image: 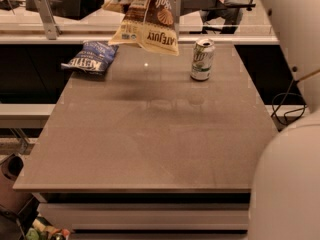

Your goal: Move brown chip bag near blue chip bag

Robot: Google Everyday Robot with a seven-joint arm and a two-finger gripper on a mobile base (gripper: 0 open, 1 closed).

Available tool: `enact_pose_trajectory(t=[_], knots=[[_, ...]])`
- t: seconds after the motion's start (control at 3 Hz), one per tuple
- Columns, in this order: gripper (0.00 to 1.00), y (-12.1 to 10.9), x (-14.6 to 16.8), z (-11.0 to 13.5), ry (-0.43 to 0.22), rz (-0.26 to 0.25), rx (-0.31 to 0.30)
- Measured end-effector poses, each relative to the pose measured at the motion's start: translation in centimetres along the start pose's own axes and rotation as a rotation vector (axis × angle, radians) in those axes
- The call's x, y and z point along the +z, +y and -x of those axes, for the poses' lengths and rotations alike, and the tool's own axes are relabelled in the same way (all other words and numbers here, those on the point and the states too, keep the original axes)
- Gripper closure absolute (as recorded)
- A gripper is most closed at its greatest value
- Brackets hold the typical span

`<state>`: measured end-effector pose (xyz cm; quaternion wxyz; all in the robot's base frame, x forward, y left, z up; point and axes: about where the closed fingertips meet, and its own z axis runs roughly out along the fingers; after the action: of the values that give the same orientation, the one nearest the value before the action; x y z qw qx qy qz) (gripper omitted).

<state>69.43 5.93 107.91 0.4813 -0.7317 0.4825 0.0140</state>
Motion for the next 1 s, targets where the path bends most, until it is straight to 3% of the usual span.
enact_pose_trajectory(t=[1.0], knots=[[1.00, -0.7, 7.0, -5.0, -0.061, -0.008, -0.010]])
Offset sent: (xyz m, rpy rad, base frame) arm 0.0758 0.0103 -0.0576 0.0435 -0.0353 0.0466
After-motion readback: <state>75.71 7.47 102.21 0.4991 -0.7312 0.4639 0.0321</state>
